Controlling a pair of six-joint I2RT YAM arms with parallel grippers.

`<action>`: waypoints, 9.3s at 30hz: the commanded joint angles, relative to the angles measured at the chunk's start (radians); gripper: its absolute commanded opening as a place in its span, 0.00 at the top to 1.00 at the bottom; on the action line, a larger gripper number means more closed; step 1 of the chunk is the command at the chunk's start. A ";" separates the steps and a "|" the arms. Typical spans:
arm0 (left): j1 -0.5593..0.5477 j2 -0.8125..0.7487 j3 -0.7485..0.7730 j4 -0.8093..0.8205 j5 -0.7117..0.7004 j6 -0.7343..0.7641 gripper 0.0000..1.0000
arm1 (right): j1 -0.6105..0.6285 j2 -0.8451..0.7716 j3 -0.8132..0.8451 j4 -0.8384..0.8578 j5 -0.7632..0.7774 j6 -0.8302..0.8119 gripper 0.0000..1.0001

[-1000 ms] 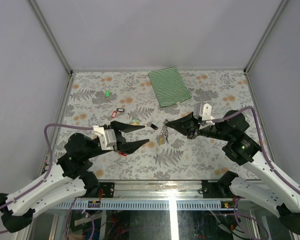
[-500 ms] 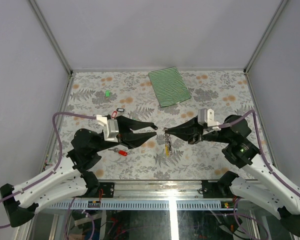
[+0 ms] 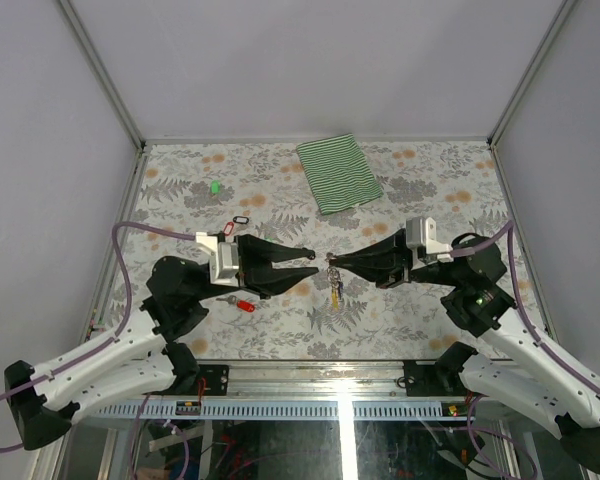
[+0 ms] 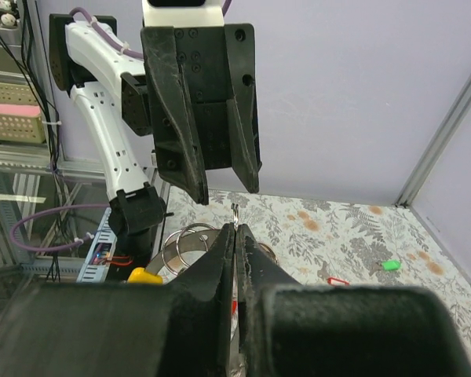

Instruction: Put the keys on the keyring

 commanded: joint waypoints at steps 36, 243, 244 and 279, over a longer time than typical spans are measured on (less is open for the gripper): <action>0.006 0.076 0.036 0.139 0.051 -0.028 0.78 | 0.008 0.015 0.019 0.109 -0.054 0.028 1.00; 0.006 0.298 0.619 -1.098 0.094 0.472 1.00 | 0.007 0.085 0.100 -0.310 -0.070 -0.152 1.00; 0.006 0.291 0.615 -1.090 0.094 0.471 0.98 | 0.008 0.081 0.096 -0.295 -0.068 -0.140 1.00; 0.006 -0.003 0.113 -0.140 0.050 0.004 0.69 | 0.008 0.052 -0.133 0.604 -0.023 0.345 1.00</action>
